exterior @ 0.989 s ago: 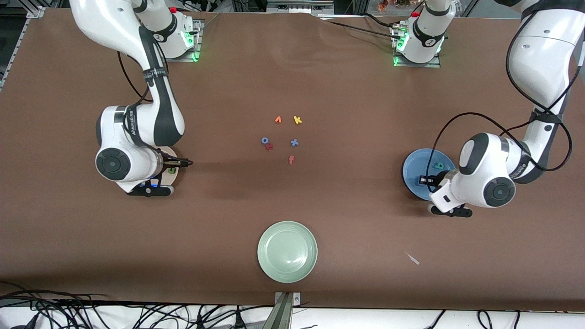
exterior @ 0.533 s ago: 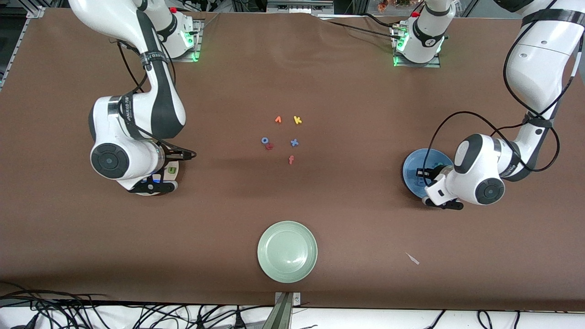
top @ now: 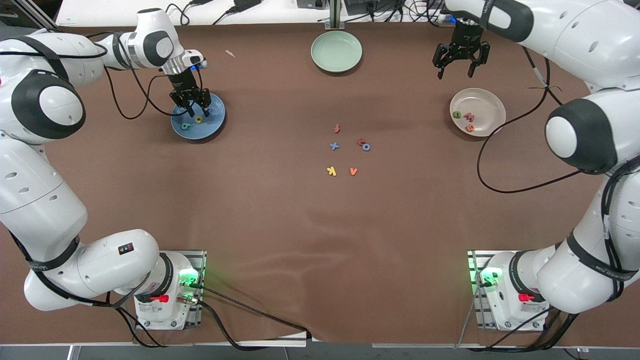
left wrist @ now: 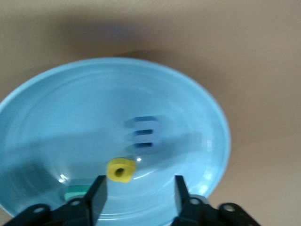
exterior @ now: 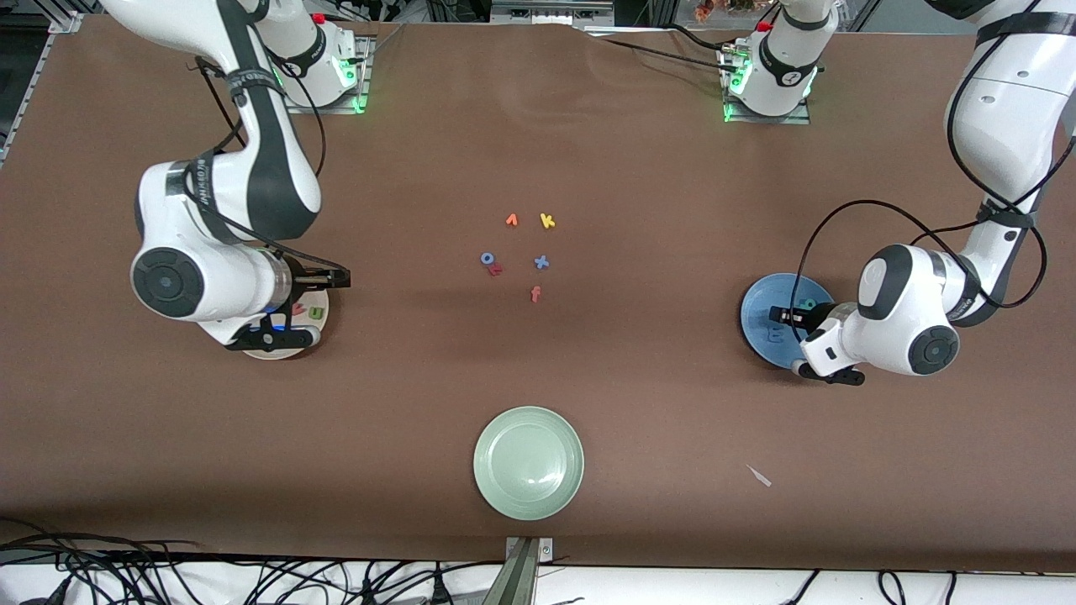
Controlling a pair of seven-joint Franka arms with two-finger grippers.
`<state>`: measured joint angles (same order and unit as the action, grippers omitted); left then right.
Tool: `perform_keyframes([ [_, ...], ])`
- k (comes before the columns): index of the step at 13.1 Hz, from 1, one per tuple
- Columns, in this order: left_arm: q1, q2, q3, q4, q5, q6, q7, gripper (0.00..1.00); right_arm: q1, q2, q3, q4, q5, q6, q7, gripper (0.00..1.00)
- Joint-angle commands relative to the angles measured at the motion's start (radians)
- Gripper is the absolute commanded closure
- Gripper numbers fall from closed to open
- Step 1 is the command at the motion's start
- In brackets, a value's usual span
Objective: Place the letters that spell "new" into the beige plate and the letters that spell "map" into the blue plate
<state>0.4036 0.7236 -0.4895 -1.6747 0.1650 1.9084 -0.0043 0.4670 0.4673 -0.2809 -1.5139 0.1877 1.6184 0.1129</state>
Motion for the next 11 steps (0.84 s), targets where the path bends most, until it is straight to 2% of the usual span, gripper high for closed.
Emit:
perform_keyframes([
  [1, -0.003, -0.062, -0.030, 0.022, -0.024, -0.015, 0.018, 0.00, -0.109, -0.133, 0.106, -0.121, -0.031, 0.029, -0.002, 0.00],
  [5, -0.026, -0.125, -0.049, 0.157, -0.012, -0.178, 0.026, 0.00, -0.244, -0.269, 0.250, -0.187, -0.129, 0.018, -0.004, 0.00],
  [7, -0.049, -0.192, -0.050, 0.174, -0.012, -0.196, 0.027, 0.00, -0.300, -0.315, 0.316, -0.200, -0.181, 0.017, -0.004, 0.00],
  [9, -0.074, -0.271, -0.050, 0.193, -0.012, -0.224, 0.029, 0.00, -0.333, -0.355, 0.344, -0.201, -0.185, -0.008, -0.004, 0.00],
  [11, -0.094, -0.282, -0.049, 0.297, -0.016, -0.320, 0.029, 0.00, -0.359, -0.378, 0.345, -0.200, -0.185, -0.015, -0.004, 0.00],
])
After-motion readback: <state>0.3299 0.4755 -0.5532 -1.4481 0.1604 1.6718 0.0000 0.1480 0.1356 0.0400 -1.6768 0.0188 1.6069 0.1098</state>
